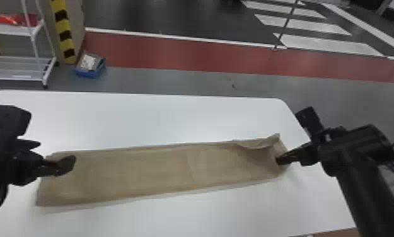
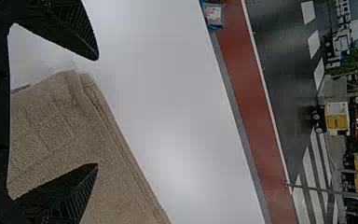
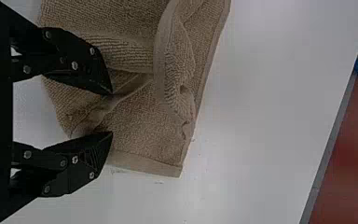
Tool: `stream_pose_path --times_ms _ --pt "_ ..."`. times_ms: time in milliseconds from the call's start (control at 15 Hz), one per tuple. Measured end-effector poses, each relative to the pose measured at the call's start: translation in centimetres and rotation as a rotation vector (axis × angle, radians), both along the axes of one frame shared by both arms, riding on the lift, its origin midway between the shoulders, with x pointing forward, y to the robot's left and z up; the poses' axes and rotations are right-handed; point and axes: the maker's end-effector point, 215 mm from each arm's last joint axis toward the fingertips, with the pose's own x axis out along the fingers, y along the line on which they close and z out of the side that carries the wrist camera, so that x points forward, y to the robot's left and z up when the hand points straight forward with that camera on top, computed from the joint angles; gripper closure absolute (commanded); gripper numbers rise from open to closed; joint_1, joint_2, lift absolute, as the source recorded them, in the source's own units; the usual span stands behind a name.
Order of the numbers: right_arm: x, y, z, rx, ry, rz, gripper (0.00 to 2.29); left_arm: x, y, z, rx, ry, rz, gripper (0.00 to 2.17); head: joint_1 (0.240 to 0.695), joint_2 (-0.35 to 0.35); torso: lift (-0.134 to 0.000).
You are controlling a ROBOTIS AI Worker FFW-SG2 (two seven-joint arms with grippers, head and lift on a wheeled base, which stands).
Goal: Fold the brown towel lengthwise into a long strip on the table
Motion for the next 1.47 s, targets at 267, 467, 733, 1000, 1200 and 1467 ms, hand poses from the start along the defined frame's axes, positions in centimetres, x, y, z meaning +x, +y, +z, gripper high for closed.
stream_pose_path --times_ms 267,467,733,1000,1200,1467 --pt "-0.2 -0.6 0.6 0.02 -0.012 -0.01 1.01 0.0 0.0 0.0 0.0 -0.002 -0.001 0.07 0.695 -0.25 -0.092" --pt "-0.8 -1.8 1.0 0.027 -0.024 -0.029 1.03 0.0 0.0 0.0 0.0 -0.003 -0.003 0.07 0.695 -0.259 -0.092" --pt "-2.6 -4.5 3.3 0.071 -0.119 -0.089 1.03 0.0 0.1 0.0 0.001 -0.004 -0.001 0.07 0.695 -0.29 -0.092" --pt "-6.7 -7.6 3.7 0.058 -0.179 -0.126 0.5 0.0 0.1 -0.2 0.005 -0.01 -0.003 0.07 0.695 -0.336 -0.092" --pt "-7.9 -8.1 3.3 0.036 -0.198 -0.11 0.26 0.1 -0.1 -0.1 0.005 -0.014 -0.004 0.07 0.695 -0.348 -0.092" --pt "-7.4 -7.5 5.3 0.055 -0.293 -0.11 0.23 0.2 0.3 0.4 -0.001 -0.044 0.003 0.07 0.695 -0.34 -0.092"
